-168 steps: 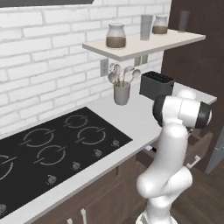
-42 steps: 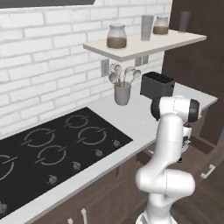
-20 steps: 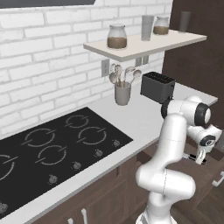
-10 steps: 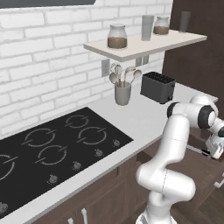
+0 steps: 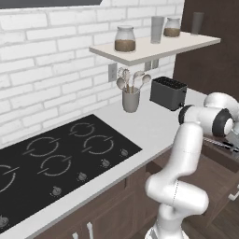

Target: Pick up the knife from the drawer and place it on the cutting board. Then place the meat from the plate to the cutting board.

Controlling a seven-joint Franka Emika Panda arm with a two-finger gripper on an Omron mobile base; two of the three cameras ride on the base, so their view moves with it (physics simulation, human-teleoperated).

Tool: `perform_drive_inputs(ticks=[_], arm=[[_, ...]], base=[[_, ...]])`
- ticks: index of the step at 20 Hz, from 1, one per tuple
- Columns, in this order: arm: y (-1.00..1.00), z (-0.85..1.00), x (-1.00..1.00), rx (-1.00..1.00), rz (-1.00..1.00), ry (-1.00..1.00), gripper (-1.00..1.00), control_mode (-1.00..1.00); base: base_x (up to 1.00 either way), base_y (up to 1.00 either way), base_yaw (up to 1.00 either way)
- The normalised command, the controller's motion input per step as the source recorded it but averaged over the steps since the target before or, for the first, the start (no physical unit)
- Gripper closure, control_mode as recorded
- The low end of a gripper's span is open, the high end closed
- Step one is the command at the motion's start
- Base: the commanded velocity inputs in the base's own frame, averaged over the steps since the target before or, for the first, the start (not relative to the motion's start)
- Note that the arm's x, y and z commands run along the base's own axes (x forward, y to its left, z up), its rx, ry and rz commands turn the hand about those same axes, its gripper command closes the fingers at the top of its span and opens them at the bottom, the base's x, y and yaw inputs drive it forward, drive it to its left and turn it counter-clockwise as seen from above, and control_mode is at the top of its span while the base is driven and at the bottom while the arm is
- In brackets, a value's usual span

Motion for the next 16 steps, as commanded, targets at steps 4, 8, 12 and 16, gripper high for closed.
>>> perform_drive_inputs(ticks=[4,8,12,16], arm=[[0.46,0.98,0.00,-0.05,-0.03,0.00,1.00,-1.00],[0.58,0.84,0.04,0.00,-0.31,-0.03,1.00,-1.00],[0.72,0.76,0.22,-0.04,-0.45,-0.08,1.00,-1.00],[0.82,0.25,0.21,-0.08,-0.50,-0.02,1.00,-1.00]], base=[[0.00,0.00,0.00],[0.00,0.00,0.00],[0.00,0.00,0.00],[0.00,0.00,0.00]])
